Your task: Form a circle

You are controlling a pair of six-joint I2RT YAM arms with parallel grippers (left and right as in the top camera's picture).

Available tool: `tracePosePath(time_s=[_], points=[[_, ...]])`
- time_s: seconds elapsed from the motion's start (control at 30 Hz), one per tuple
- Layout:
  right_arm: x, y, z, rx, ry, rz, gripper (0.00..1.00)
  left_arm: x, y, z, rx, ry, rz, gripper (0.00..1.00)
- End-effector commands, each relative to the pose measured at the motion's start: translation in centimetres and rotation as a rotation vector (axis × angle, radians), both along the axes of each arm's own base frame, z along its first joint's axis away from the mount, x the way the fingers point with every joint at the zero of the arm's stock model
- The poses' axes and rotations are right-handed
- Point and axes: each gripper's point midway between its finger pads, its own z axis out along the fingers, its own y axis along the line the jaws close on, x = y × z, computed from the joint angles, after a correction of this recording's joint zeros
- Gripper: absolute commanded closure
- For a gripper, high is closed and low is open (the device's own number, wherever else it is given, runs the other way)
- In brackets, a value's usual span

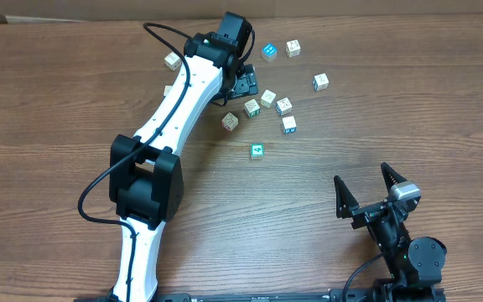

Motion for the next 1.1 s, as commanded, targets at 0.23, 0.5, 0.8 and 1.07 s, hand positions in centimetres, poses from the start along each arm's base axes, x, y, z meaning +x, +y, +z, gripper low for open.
tracePosePath(time_s=[0.23,0.5,0.8,1.07], points=[[0.1,-0.2,-0.2,-0.005,-0.006,-0.01,0.0,4.0,-0.5,4.5,-0.041,-0.168,-0.128,0.51],[0.1,-0.2,-0.2,-0.005,-0.006,-0.01,0.0,7.3,0.1,5.0,0.063,-0.318,-0.214,0.36],[0.1,-0.2,-0.2,-0.005,-0.006,-0.01,0.0,9.3,-0.5,0.5,0.082,-0.315,-0.224,0.38],[0.1,-0.2,-0.2,-0.005,-0.006,-0.01,0.0,10.5,-0.5,-3.3,0.113,-0.309,-0.235,0.42]])
